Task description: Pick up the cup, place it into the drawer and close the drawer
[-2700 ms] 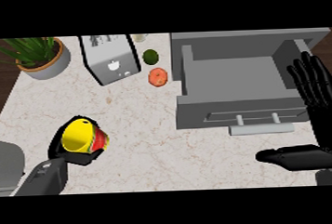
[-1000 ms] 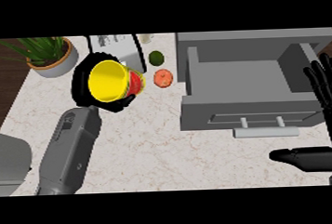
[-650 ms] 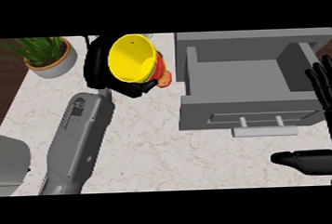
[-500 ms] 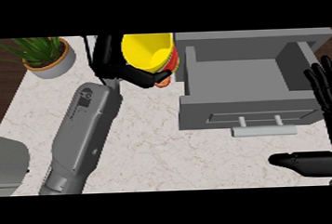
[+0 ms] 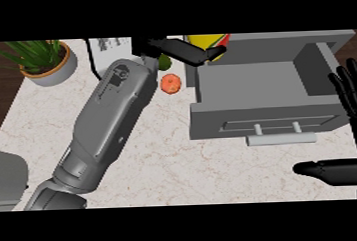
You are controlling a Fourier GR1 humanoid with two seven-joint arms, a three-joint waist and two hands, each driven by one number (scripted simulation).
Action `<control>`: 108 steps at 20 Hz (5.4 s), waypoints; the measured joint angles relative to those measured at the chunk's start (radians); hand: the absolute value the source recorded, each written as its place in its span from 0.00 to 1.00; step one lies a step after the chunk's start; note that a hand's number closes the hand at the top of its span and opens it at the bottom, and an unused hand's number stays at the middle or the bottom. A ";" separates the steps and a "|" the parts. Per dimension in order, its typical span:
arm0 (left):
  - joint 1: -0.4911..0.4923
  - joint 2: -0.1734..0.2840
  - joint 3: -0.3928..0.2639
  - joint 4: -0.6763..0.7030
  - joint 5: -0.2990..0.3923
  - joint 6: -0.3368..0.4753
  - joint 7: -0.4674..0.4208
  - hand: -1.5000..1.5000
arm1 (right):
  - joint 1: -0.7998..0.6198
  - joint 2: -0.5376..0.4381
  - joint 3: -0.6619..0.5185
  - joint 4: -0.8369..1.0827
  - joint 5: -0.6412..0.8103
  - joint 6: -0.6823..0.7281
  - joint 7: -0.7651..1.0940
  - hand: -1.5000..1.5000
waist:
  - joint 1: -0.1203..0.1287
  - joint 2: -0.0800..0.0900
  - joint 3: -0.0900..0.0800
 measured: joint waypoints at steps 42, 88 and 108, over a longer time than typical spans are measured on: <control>-0.175 0.000 -0.593 0.296 0.408 0.330 -0.052 0.00 | -0.062 -0.012 0.010 0.004 -0.175 0.119 0.038 1.00 | -0.043 0.008 0.000; 0.556 0.537 -0.266 -0.531 0.467 0.093 0.069 0.00 | -0.458 -0.026 0.369 0.944 0.972 -0.283 -0.240 1.00 | 0.062 0.002 -0.001; 0.666 0.563 -0.206 -0.559 0.485 -0.079 0.046 0.00 | -0.823 -0.061 0.180 1.572 0.900 -0.245 -0.511 1.00 | 0.110 0.003 -0.006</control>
